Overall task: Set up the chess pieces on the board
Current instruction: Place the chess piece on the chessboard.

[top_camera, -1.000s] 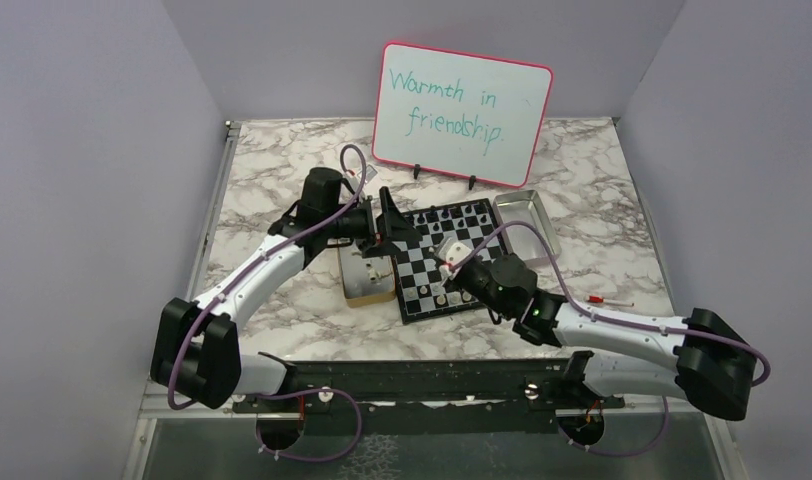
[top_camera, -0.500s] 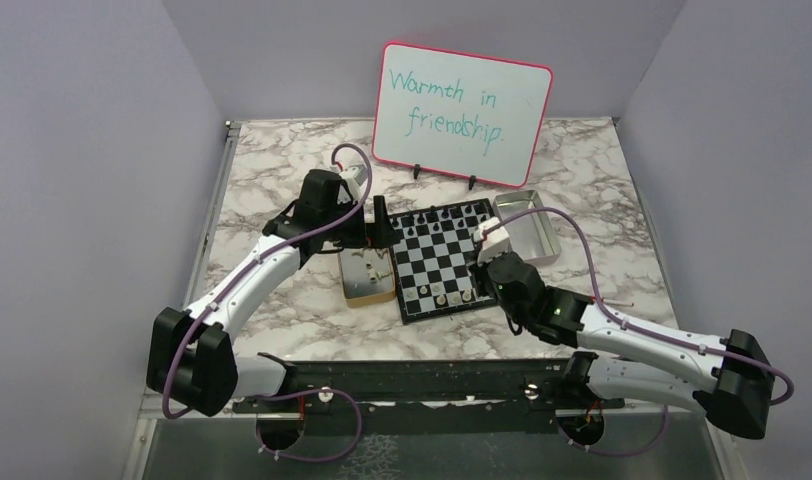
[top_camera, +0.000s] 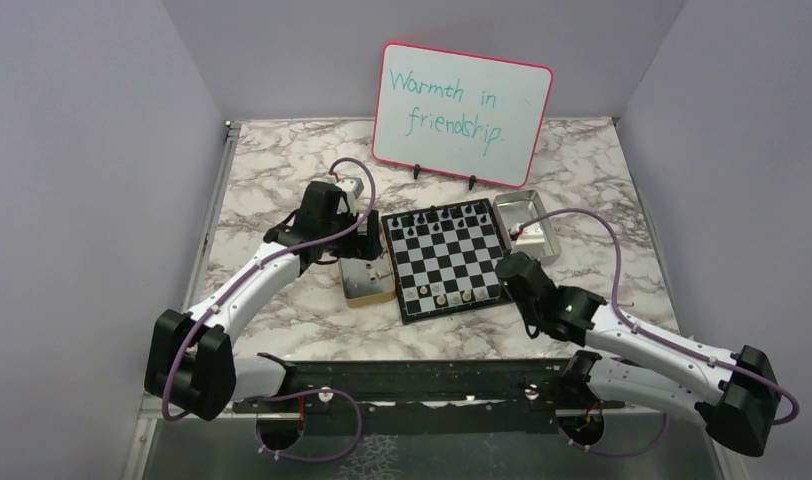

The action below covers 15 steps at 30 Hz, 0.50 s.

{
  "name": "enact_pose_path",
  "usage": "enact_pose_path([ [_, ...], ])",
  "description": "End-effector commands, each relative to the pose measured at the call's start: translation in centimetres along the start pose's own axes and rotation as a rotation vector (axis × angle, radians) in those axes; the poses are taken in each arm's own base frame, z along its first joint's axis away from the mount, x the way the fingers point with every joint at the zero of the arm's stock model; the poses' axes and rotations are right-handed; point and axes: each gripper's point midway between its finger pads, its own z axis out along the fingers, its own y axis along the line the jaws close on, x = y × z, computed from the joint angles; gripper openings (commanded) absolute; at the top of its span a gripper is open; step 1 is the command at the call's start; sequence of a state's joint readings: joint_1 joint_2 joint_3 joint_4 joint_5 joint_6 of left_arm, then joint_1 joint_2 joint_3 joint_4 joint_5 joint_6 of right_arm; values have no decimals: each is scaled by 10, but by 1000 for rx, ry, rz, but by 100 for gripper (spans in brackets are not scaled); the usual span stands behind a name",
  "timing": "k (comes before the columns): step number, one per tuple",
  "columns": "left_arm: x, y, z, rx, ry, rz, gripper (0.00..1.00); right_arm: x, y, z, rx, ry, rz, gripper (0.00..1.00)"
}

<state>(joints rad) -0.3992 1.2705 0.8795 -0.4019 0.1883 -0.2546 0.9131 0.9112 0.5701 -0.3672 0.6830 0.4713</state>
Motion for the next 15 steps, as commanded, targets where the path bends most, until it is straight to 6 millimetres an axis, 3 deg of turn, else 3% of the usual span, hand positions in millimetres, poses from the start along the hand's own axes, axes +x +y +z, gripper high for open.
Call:
enact_pose_path([
  [1,-4,11,-4,-49,-31,30,99,13,-19,6,81,53,90,1],
  [15,-5,7,-13,-33,-57,45,99,39,-27,25,218,137,280,1],
])
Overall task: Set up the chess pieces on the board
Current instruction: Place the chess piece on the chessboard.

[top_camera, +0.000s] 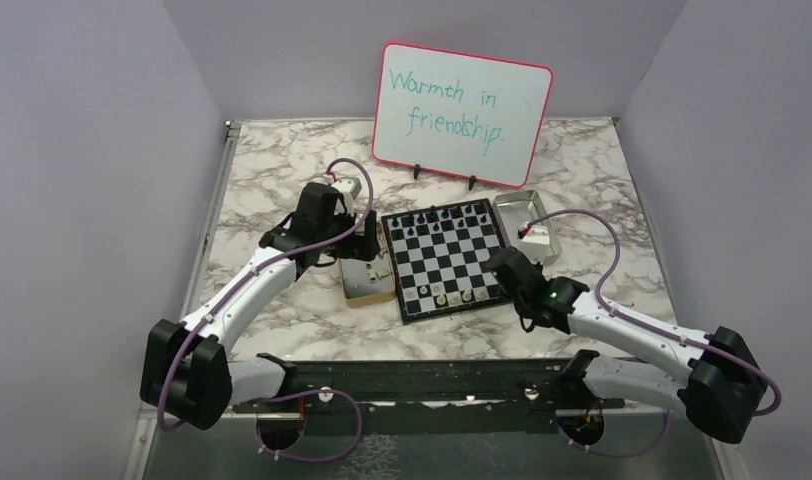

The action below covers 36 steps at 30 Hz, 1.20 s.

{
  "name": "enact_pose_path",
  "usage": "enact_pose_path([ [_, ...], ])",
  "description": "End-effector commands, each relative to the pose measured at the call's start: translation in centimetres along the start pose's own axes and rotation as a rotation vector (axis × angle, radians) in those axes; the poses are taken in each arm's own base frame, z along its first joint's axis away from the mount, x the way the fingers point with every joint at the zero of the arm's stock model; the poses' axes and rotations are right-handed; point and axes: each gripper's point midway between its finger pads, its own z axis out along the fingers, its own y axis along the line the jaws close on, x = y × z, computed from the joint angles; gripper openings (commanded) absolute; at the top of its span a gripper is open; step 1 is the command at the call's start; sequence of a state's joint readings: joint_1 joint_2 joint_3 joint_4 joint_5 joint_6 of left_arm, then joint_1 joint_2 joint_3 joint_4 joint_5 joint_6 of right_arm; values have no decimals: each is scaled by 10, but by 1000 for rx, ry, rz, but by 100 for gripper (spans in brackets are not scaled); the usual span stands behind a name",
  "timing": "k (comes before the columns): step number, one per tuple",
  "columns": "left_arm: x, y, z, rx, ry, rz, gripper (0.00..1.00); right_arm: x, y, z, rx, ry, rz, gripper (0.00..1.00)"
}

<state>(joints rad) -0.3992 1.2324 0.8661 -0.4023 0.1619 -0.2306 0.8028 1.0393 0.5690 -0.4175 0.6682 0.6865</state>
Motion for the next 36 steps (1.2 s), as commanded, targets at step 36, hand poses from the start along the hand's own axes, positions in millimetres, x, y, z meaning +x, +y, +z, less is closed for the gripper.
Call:
enact_pose_path([
  [36,1,2,-6,-1,-19,21,99,14,-18,22,169,-44,200,6],
])
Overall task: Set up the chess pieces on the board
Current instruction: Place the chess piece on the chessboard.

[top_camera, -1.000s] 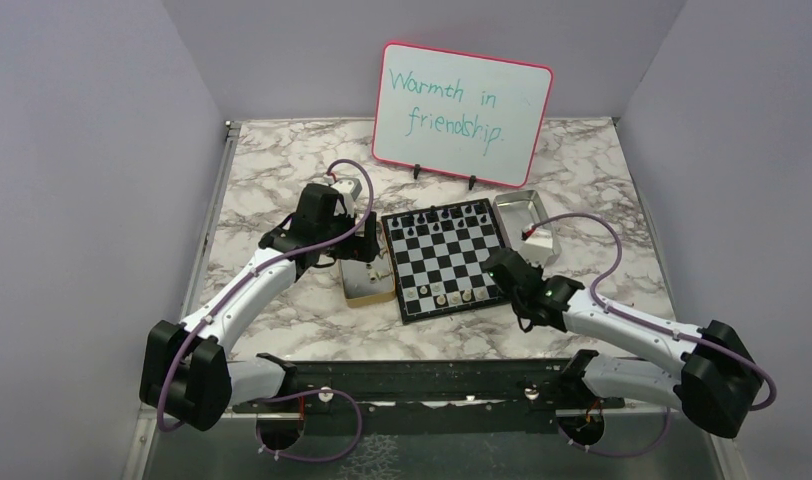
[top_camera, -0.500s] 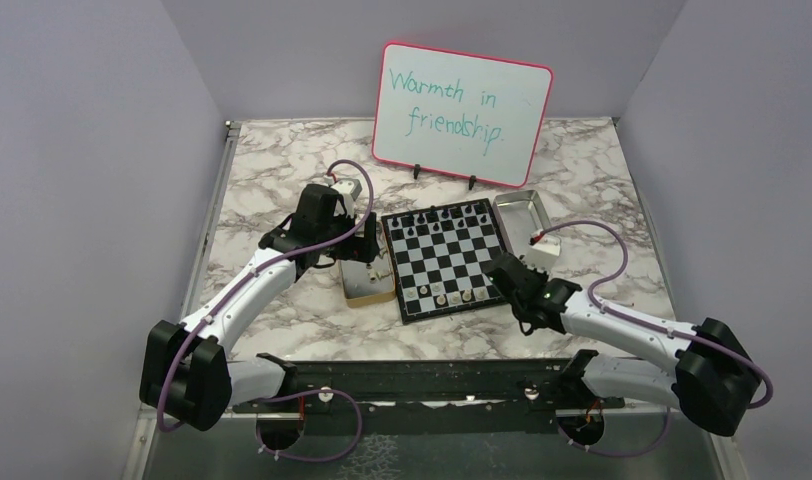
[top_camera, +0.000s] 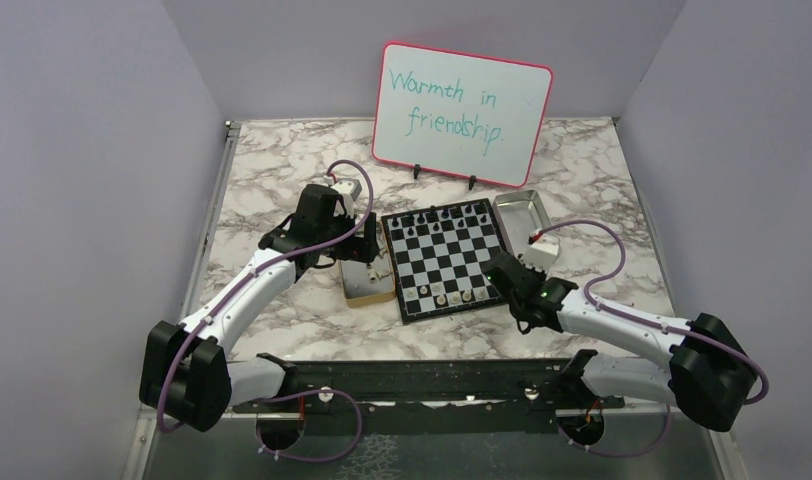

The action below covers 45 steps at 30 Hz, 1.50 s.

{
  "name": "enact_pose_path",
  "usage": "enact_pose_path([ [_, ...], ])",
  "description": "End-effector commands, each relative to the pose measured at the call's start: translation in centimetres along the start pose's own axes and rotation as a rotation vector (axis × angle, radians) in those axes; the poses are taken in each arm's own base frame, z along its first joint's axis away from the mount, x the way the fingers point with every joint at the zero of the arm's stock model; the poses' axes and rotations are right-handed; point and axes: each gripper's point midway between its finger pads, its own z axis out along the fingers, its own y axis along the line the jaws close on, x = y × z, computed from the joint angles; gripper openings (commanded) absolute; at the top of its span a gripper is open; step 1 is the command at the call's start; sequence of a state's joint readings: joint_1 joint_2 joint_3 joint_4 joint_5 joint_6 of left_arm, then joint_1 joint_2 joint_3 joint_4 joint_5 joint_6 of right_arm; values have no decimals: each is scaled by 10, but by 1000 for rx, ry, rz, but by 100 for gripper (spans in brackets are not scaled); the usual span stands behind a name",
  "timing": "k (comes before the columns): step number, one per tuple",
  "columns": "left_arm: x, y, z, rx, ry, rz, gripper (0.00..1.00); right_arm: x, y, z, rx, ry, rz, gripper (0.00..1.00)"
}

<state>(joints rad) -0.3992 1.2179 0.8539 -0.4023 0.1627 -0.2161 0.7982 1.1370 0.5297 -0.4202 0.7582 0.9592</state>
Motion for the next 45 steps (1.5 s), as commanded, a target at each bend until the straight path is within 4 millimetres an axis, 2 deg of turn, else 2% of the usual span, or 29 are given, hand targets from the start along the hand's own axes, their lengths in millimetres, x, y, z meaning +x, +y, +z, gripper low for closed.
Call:
enact_pose_path([
  [1,-2,1,-4,-1,-18,7,99,-8,-1,4,22,-51,19,6],
  [12,-3,2,-6,-9,-29,10,99,-5,3,8,20,-39,15,8],
  [21,-2,0,-5,5,-20,12,99,-6,-1,6,44,-37,10,14],
  [25,-2,1,-4,3,-18,18,99,-8,1,4,32,-36,21,21],
  [31,0,-2,-4,25,-11,31,99,-14,8,1,0,-37,12,25],
  [45,4,-2,-1,25,6,27,99,-18,12,-4,-36,-40,-3,29],
])
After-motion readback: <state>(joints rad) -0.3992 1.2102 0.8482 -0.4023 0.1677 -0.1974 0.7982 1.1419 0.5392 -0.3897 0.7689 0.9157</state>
